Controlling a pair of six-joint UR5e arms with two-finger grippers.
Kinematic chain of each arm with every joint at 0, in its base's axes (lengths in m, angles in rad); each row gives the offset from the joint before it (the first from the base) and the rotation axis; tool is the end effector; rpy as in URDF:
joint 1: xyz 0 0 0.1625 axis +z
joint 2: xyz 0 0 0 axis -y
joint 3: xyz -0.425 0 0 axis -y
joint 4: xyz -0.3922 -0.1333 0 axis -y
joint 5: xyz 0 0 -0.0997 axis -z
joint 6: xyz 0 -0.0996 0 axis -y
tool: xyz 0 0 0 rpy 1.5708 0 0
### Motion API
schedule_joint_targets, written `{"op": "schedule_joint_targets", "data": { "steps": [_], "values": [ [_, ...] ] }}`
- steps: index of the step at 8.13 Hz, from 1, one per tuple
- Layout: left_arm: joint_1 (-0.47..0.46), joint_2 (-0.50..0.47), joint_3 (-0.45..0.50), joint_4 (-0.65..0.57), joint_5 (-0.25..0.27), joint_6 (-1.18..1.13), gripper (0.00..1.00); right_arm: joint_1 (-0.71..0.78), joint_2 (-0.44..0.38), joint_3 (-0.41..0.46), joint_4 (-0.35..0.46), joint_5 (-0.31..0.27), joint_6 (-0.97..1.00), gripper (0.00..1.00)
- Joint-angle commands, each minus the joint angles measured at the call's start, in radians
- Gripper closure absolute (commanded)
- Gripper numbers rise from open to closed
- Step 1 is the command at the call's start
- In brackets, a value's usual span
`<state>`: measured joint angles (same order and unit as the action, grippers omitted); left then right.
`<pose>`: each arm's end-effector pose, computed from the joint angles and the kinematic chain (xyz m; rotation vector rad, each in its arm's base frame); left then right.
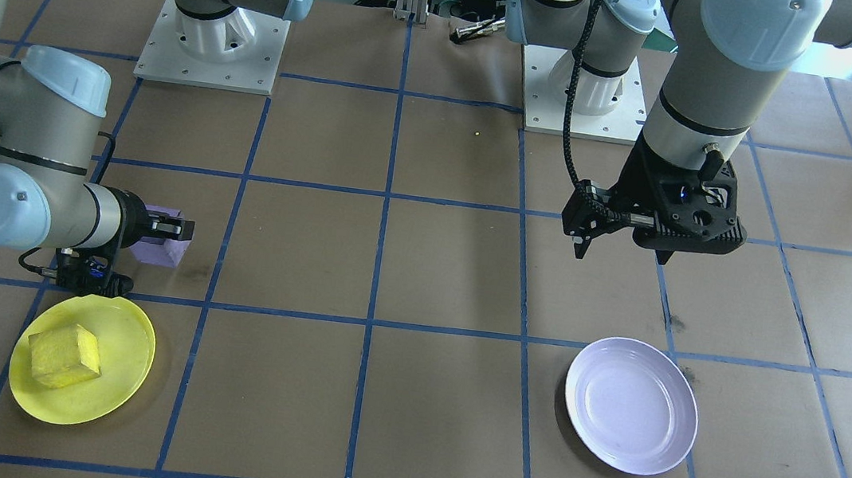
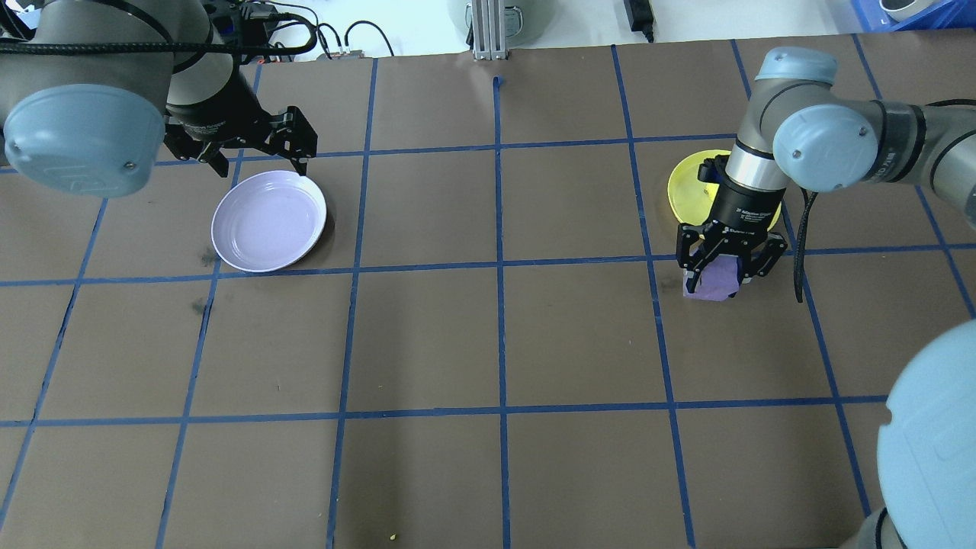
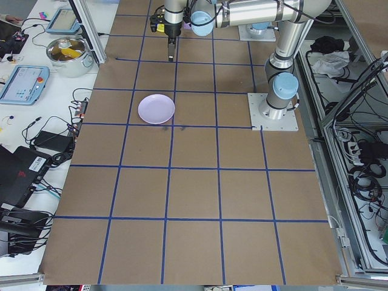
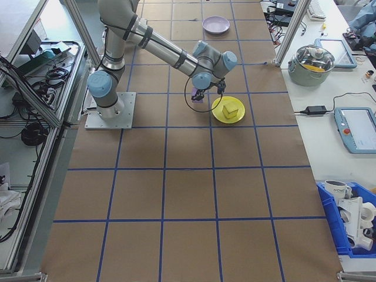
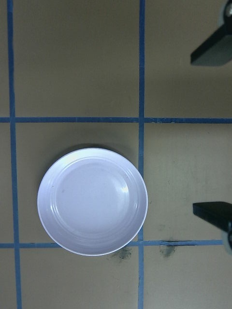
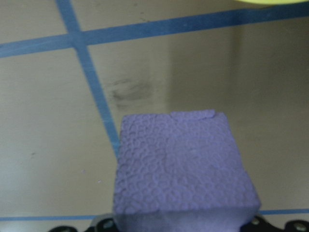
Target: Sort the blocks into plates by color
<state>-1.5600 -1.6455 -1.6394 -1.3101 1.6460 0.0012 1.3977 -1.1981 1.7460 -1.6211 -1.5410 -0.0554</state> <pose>-0.1201 -0.5319 0.4433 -0.0215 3.0605 -0.1792 0.0430 -0.5452 0.2190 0.1856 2.9592 0.7433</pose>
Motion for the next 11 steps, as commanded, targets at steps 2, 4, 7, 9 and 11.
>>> {"op": "schedule_joint_targets", "data": {
  "steps": [2,4,7,9,11],
  "values": [
    [0.001,0.009,0.006,0.002,-0.003,0.008,0.00,0.192,-0.119,-0.019,0.024,0.165,0.038,0.81],
    [0.009,-0.002,0.010,0.005,-0.002,0.008,0.00,0.385,-0.109,-0.034,-0.108,0.281,0.164,0.79],
    [0.075,-0.013,0.009,0.008,-0.011,0.107,0.00,0.587,0.003,-0.034,-0.358,0.262,0.375,0.75],
    [0.084,-0.016,0.004,0.006,-0.012,0.131,0.00,0.667,0.118,-0.034,-0.497,0.218,0.393,0.68],
    [0.081,-0.004,-0.002,-0.006,-0.025,0.131,0.00,0.669,0.134,-0.039,-0.497,0.159,0.393,0.40]
  ]
}}
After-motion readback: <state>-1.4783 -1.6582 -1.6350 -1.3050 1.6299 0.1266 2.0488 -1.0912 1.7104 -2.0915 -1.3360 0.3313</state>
